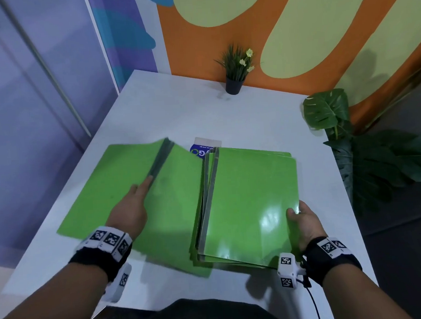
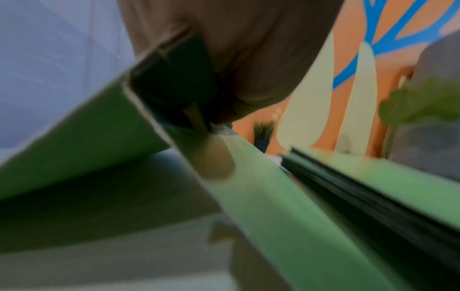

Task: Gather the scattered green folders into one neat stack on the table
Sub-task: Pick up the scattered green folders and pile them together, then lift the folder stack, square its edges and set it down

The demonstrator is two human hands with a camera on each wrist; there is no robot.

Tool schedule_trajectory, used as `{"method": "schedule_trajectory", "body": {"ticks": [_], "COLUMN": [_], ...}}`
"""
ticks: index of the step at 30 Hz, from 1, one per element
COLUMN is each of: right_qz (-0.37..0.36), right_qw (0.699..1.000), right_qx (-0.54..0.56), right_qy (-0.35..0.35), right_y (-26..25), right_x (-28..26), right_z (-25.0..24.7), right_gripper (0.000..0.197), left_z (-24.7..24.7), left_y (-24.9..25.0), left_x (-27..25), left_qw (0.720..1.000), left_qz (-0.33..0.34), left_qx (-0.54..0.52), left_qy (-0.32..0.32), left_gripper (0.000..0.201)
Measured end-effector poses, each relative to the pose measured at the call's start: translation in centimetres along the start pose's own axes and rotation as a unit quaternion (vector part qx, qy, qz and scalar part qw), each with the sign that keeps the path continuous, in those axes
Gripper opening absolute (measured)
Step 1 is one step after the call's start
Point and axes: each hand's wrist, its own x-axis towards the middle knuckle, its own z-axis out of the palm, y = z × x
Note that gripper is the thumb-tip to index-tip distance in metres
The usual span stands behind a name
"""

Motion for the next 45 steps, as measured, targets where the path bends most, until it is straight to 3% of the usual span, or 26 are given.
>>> {"method": "schedule_trajectory", "body": {"ticks": [3,7,11,13,16,19,22,24,26,27,29,32,36,38,42,45], "right_qz": [0.0,0.002,-0.004,-0.019,-0.033,-0.024,0.005,0.001,0.017,0.029,0.049,0.027,-0.072,-0.125,-0.226,-0.259], "right_qw": [1.0,0.999,0.995,0.993,0.991,0.99,0.988,0.987,0.981,0.981,0.979,0.976,0.987,0.989,0.972,0.96], "right_qx": [-0.003,-0.039,-0.099,-0.118,-0.128,-0.129,-0.138,-0.143,-0.161,-0.153,-0.155,-0.196,-0.131,-0.067,0.034,0.085], "right_qy": [0.006,0.016,0.017,0.011,-0.009,-0.049,-0.076,-0.078,-0.107,-0.117,-0.121,-0.092,-0.061,-0.05,-0.051,-0.061], "right_y": [0.2,0.4,1.1,0.8,0.3,0.7,2.2,5.5,5.6,5.5,4.2,1.6,-1.5,-3.7,-8.2,-9.0], "right_x": [0.3,0.5,0.4,-0.4,-1.4,-1.6,0.1,3.7,2.9,2.5,0.5,-2.7,-4.9,-6.1,-7.3,-7.0], "right_z": [0.4,0.6,0.9,1.4,2.5,3.5,4.3,4.5,5.3,5.7,6.5,6.9,6.6,6.5,6.3,6.3], "right_gripper": [0.03,0.025,0.023,0.023,0.025,0.026,0.052,0.07,0.092,0.093,0.068,0.045,0.025,0.027,0.037,0.058], "left_z": [-4.1,-8.7,-10.8,-10.4,-8.5,-5.5,-1.0,1.6,3.6,4.5,5.8,6.2,5.1,3.8,-0.4,-2.2], "left_y": [1.3,2.6,1.6,1.0,0.5,1.2,1.6,1.7,2.2,2.6,3.0,2.5,2.7,4.1,6.8,8.1], "left_x": [0.6,0.7,0.8,1.0,1.5,0.9,-0.3,-0.7,-1.0,-1.2,-1.4,-0.8,0.1,0.6,1.9,2.0], "left_qw": [0.991,0.966,0.954,0.94,0.877,0.851,0.875,0.913,0.932,0.934,0.934,0.921,0.866,0.855,0.864,0.864], "left_qz": [0.053,0.052,0.012,-0.006,-0.027,-0.075,-0.069,-0.073,-0.091,-0.093,-0.1,-0.129,-0.185,-0.153,-0.017,0.047], "left_qx": [-0.046,-0.094,-0.156,-0.241,-0.46,-0.519,-0.472,-0.385,-0.322,-0.309,-0.29,-0.324,-0.434,-0.474,-0.501,-0.501], "left_qy": [0.112,0.234,0.257,0.24,0.135,0.027,-0.08,-0.114,-0.136,-0.152,-0.185,-0.175,-0.163,-0.147,-0.036,-0.003], "left_gripper": [0.068,0.052,0.079,0.081,0.082,0.071,0.057,0.059,0.059,0.06,0.066,0.069,0.086,0.078,0.047,0.052]}}
